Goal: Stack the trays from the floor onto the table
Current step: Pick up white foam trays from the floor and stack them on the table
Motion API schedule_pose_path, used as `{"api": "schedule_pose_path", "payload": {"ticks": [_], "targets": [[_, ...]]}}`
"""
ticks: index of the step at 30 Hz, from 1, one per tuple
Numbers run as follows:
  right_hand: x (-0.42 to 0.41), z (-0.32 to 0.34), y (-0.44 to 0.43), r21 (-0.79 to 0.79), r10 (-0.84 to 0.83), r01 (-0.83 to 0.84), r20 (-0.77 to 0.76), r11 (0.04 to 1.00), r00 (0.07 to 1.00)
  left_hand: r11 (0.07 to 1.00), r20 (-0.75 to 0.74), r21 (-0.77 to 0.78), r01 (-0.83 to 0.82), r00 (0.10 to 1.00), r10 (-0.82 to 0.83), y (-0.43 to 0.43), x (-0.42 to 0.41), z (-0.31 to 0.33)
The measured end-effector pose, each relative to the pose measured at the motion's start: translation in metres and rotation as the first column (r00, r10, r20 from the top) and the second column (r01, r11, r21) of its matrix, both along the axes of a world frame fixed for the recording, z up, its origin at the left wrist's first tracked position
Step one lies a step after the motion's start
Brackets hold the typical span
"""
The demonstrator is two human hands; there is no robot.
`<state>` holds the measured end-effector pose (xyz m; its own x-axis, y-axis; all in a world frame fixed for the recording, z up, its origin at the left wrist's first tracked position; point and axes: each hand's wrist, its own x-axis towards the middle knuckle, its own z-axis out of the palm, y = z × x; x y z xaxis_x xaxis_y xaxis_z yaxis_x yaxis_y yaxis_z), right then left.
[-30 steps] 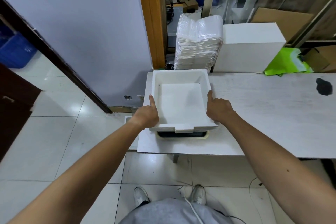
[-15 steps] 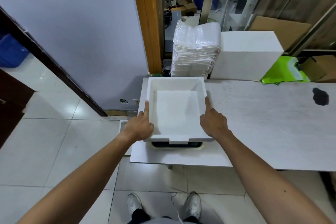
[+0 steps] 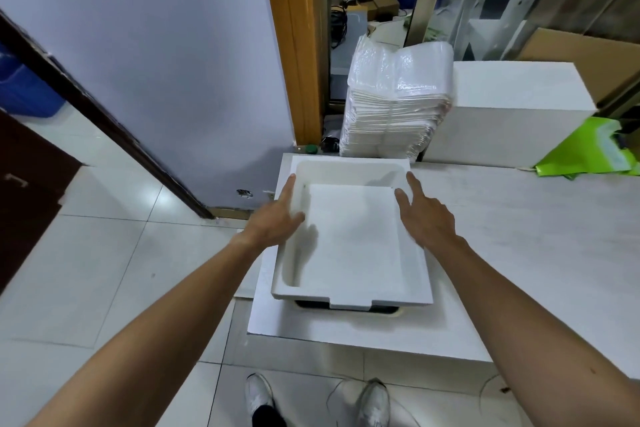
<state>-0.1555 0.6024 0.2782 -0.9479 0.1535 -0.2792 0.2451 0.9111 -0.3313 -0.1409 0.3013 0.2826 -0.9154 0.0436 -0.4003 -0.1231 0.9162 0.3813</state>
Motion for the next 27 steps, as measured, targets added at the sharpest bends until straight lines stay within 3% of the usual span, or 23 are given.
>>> {"api": "schedule_pose_path", "payload": {"ticks": [4, 16, 18, 22, 27], "targets": [[0.002, -0.007, -0.003, -0.043, -0.034, 0.035, 0.024, 0.998, 0.999, 0.999, -0.058, -0.049, 0.018, 0.998, -0.021, 0.002, 0.003, -0.010], [0.007, 0.009, -0.010, 0.001, 0.041, -0.042, 0.129, 0.999, 0.991, 0.999, -0.039, -0.032, -0.017, 0.999, 0.016, -0.001, 0.004, -0.010], [0.013, 0.016, -0.013, -0.010, 0.042, -0.041, 0.163, 0.999, 0.986, 0.998, -0.029, 0.027, -0.062, 0.998, 0.062, 0.000, 0.006, -0.006], [0.043, 0.022, -0.011, -0.062, 0.043, -0.033, 0.171, 0.998, 0.984, 0.944, 0.004, 0.286, -0.163, 0.986, 0.169, 0.004, 0.034, -0.004], [0.098, 0.018, -0.008, -0.148, 0.014, -0.001, 0.083, 0.989, 0.996, 0.915, 0.001, 0.369, -0.161, 0.985, 0.173, 0.004, 0.076, -0.004]]}}
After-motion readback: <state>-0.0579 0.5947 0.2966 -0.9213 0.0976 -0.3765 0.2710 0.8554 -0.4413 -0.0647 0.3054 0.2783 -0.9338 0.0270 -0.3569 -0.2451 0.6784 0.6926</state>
